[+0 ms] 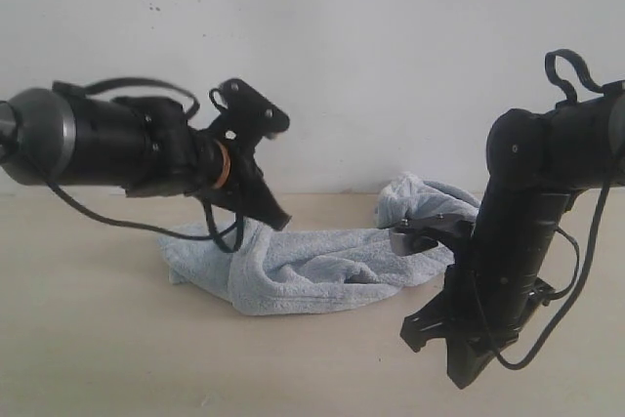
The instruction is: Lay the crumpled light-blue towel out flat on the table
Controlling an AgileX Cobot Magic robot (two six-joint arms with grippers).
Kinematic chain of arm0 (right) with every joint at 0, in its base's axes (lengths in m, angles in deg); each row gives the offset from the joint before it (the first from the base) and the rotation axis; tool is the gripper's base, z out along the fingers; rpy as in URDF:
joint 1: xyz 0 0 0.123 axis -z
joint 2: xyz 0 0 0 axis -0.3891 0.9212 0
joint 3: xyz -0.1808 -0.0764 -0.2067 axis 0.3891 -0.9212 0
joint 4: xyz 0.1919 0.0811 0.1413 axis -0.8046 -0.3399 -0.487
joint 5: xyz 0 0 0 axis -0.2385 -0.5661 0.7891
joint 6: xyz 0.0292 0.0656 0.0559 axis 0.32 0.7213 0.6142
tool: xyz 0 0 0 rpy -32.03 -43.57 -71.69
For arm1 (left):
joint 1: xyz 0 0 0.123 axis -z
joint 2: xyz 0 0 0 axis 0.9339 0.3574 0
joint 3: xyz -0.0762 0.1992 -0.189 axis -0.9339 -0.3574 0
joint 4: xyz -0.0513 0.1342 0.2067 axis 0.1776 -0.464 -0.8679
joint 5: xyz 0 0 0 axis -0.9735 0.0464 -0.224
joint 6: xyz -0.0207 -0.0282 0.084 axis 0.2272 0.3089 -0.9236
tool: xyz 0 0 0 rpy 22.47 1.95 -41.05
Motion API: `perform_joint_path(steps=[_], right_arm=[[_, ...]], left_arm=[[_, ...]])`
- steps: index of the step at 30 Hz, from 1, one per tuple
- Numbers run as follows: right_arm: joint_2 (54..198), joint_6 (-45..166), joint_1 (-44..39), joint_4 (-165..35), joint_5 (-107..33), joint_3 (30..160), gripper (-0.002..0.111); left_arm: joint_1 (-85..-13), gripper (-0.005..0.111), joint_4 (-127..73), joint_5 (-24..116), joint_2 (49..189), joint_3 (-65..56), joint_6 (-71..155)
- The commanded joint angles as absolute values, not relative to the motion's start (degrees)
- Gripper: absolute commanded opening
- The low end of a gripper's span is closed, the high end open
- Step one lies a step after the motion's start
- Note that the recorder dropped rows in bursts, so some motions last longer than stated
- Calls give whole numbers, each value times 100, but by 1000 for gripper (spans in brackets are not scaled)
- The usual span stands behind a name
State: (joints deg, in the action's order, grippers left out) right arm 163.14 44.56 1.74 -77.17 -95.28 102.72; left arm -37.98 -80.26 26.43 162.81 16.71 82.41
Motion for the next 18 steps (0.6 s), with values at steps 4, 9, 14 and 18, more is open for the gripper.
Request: perform_joint_path(steps=[4,9,14,18], right_arm=[[16270,4429,173,-7839,-9637,10294,0],[16270,4429,173,-7839,-10058,10294,0],[16270,4429,173,-7839,-9932,10294,0],[16270,4418,173,-7839,-9838,10294,0]], left_arm=[[-3829,4,-5731,2338,16355,2867,7578],[-4005,29,-4474,1734,16938,3207,7578],[-4014,69,-3604,1945,17269,3207,7578],[-4014,75,-3515,2101,17625,3207,7578]])
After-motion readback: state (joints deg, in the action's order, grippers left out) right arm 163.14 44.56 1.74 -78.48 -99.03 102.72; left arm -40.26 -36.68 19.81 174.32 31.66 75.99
